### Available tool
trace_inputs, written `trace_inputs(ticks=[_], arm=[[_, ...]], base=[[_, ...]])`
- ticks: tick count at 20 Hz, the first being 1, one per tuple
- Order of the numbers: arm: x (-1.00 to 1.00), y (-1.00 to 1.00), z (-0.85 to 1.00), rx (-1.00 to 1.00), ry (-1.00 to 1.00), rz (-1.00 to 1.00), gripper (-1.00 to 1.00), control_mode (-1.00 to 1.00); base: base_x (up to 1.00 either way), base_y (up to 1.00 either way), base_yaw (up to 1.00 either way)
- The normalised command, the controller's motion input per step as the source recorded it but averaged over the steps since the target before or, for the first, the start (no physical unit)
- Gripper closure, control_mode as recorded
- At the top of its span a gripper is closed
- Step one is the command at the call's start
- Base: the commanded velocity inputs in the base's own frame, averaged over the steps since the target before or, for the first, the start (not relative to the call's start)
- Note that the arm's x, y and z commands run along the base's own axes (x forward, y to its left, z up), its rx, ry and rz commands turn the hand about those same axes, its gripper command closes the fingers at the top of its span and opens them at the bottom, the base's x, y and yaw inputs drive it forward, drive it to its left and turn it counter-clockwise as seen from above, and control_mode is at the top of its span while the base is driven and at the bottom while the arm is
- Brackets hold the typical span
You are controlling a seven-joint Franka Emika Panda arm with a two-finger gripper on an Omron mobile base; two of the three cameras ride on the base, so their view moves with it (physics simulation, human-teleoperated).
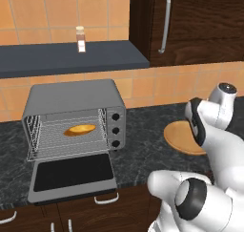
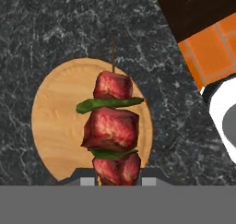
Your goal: Pick up the kebab skewer and baguette bread, and place them inside the toaster oven. Close the toaster oven door and start by setting the timer.
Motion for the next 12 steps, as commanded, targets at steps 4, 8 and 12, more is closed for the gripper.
trace_inputs(ticks=[4,8,12], arm=[[-0.33,0.63,0.48,0.00,0.00,-0.04,1.00,-1.00],[-0.18,0.88,0.32,-0.01,0.00,0.00,1.00,-1.00],[-0.26,1.00,0.19,-0.04,0.00,0.00,1.00,-1.00]], base=[[0.00,0.00,0.00],[0.00,0.00,0.00],[0.00,0.00,0.00]])
